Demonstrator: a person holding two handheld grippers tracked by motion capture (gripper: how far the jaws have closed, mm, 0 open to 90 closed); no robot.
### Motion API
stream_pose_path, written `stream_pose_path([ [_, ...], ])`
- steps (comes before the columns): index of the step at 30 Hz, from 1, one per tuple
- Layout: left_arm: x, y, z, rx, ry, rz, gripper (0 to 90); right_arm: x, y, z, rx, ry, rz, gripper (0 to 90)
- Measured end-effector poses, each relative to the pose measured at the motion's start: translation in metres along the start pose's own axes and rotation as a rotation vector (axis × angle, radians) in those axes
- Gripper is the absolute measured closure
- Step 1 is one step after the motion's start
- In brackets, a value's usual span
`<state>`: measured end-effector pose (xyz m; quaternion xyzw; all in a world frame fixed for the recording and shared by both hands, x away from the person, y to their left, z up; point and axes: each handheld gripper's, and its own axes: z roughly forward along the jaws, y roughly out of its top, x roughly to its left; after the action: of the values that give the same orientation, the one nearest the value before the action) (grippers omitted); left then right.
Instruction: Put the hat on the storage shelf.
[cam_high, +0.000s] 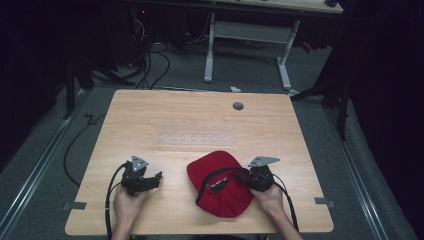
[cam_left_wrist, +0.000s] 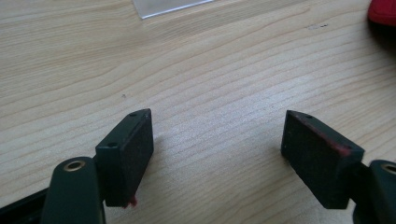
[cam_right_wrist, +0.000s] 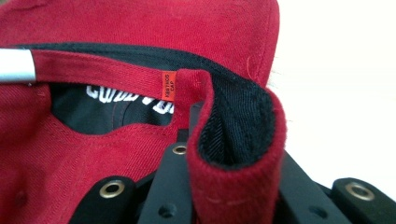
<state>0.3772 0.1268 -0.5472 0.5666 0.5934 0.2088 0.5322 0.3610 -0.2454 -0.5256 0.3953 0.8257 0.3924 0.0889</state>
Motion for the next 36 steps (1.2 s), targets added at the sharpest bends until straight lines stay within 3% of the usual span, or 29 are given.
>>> stream_pose_path([
  [1, 0.000, 0.000, 0.001, 0.000, 0.008, -0.001, 22.8, 0.000, 0.000, -0.002, -0.003, 0.007, 0.025, 84.3],
  [10, 0.001, 0.000, 0.001, 0.002, 0.008, -0.002, 20.7, -0.003, 0.005, -0.016, -0.033, 0.028, 0.070, 85.1],
  [23, 0.001, 0.001, 0.000, 0.001, 0.009, -0.003, 22.3, 0.001, 0.022, -0.038, -0.080, 0.027, 0.085, 85.2],
  [25, 0.001, 0.001, -0.002, -0.011, 0.013, 0.014, 23.0, 0.000, 0.026, -0.042, -0.089, 0.027, 0.094, 85.2],
  [31, -0.002, 0.007, -0.011, -0.063, -0.023, 0.014, 26.1, -0.002, 0.029, -0.046, -0.108, 0.030, 0.114, 85.2],
  [36, -0.006, 0.009, -0.015, -0.072, -0.045, 0.016, 25.6, -0.003, 0.030, -0.048, -0.108, 0.024, 0.124, 85.2],
])
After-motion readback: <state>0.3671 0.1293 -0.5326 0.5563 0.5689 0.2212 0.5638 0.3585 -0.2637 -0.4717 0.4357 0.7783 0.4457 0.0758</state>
